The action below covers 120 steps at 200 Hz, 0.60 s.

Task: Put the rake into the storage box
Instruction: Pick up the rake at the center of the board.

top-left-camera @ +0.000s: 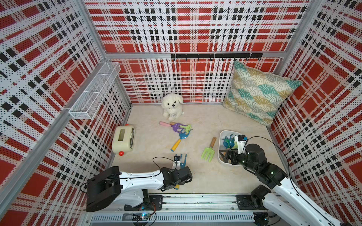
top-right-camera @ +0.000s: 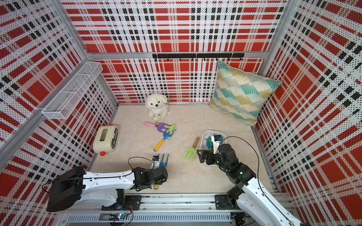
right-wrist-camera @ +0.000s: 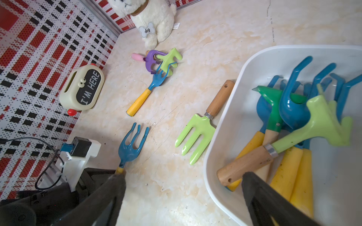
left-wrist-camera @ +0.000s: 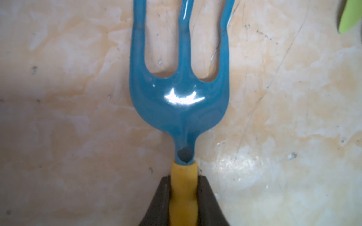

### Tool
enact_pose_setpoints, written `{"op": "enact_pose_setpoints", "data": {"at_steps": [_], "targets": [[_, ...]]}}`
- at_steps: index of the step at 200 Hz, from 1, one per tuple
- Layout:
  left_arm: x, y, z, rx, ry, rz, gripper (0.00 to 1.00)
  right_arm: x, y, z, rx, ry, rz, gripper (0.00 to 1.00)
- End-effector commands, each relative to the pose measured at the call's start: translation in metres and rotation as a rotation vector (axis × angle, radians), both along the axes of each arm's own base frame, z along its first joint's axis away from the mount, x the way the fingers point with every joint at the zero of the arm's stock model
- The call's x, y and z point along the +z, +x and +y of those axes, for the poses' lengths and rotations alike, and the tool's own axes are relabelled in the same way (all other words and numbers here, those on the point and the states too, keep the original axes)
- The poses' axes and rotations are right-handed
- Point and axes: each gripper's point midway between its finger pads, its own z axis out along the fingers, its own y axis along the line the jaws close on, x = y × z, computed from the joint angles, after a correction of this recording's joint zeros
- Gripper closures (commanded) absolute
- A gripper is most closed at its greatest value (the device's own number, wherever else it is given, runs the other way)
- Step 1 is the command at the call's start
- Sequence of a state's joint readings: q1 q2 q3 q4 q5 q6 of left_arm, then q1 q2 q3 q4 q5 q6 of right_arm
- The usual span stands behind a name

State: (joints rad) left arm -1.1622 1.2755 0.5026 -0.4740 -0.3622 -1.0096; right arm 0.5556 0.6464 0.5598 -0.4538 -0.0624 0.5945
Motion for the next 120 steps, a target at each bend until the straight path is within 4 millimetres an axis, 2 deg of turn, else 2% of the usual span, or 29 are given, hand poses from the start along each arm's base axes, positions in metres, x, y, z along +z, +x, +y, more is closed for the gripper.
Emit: {"op": "enact_pose_setpoints", "data": {"at_steps": [1, 46, 71, 98, 120], "targets": [[0.014, 0.011, -0.033, -0.078, -0.083, -0.024, 1.0, 0.006, 0.01, -0.018, -0.118, -0.039, -0.012, 0.0], [0.076, 0.029, -0.084, -0.133, -0.22, -0.148, 1.0, 0.009, 0.017, -0.07, -0.417, -0.12, -0.012, 0.0], [0.112, 0.038, -0.119, -0.157, -0.337, -0.215, 1.0, 0.015, 0.015, -0.092, -0.54, -0.127, -0.026, 0.0], [0.148, 0.048, -0.168, -0.222, -0.478, -0.263, 1.0, 0.021, 0.013, -0.106, -0.623, -0.124, -0.039, 0.0], [0.16, 0.058, -0.203, -0.264, -0.521, -0.277, 1.0, 0.023, 0.011, -0.114, -0.657, -0.144, -0.041, 0.0]]}}
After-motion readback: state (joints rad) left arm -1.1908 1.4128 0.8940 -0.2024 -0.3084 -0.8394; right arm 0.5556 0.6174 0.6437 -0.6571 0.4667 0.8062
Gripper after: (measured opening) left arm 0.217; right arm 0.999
